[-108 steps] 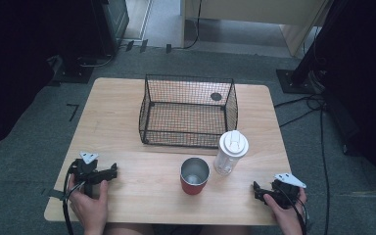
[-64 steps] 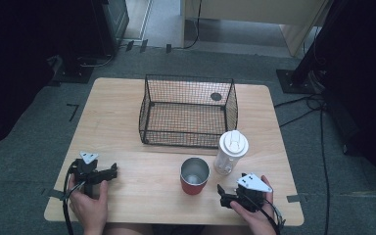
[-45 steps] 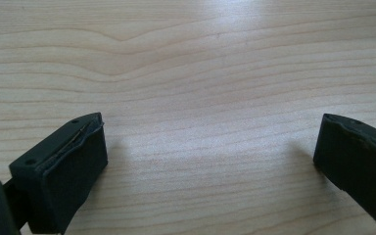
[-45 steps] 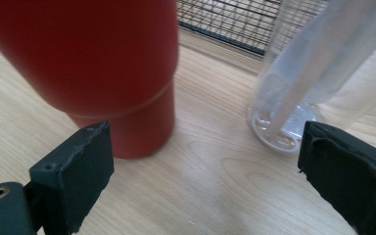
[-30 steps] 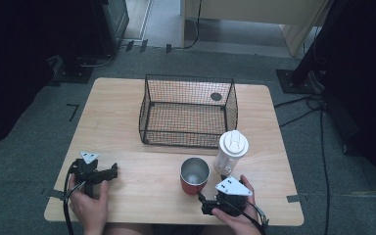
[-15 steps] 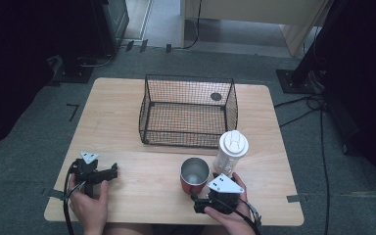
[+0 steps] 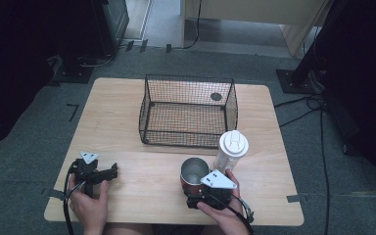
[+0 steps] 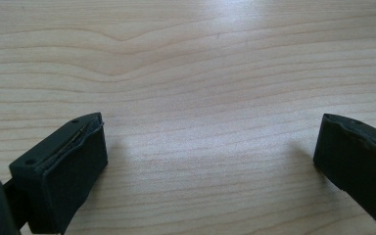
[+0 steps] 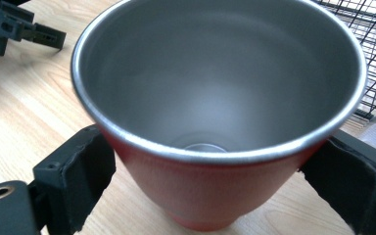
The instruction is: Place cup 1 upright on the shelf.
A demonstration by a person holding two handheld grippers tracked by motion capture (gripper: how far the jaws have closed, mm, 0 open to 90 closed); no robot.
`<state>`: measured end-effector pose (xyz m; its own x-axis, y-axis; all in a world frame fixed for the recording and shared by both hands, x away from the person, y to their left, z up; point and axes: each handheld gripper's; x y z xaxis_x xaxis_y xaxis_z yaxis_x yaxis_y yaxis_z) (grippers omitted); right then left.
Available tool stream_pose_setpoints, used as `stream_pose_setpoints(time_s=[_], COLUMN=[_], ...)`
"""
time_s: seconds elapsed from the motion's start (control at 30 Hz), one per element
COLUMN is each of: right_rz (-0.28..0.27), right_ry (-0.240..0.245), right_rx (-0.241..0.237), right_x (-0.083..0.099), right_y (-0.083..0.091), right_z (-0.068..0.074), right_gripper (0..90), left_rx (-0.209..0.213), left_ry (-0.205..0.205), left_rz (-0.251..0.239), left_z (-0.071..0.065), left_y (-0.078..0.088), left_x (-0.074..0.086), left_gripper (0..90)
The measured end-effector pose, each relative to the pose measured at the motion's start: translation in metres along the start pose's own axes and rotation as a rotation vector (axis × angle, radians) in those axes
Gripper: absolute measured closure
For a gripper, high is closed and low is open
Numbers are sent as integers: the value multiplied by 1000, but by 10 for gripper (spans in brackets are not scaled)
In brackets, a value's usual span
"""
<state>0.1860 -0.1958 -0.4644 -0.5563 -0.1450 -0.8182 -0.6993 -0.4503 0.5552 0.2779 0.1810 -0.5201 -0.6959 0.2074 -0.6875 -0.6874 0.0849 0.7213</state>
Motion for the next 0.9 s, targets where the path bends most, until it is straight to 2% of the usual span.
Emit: stream_pose_setpoints(time_s=[0.9], right_rz=[-3], right_ry=[-25], right_rx=[42], right_x=[-8], right_y=[-18], right_z=[8], right_gripper=[39], left_rx=[0], left_ry=[-1], left_rz=[1], left_z=[-1], left_y=[-1], left_x=[-1], left_gripper=[0])
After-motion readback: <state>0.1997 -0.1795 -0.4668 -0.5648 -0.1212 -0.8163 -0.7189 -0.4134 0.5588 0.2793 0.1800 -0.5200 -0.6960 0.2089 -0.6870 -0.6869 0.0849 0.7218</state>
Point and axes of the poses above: each handheld gripper's, and its own axes: y roughly backward along the jaws, x roughly out of its underside, z roughly to its left, and after that the axes turned 6 degrees about -y, right-handed
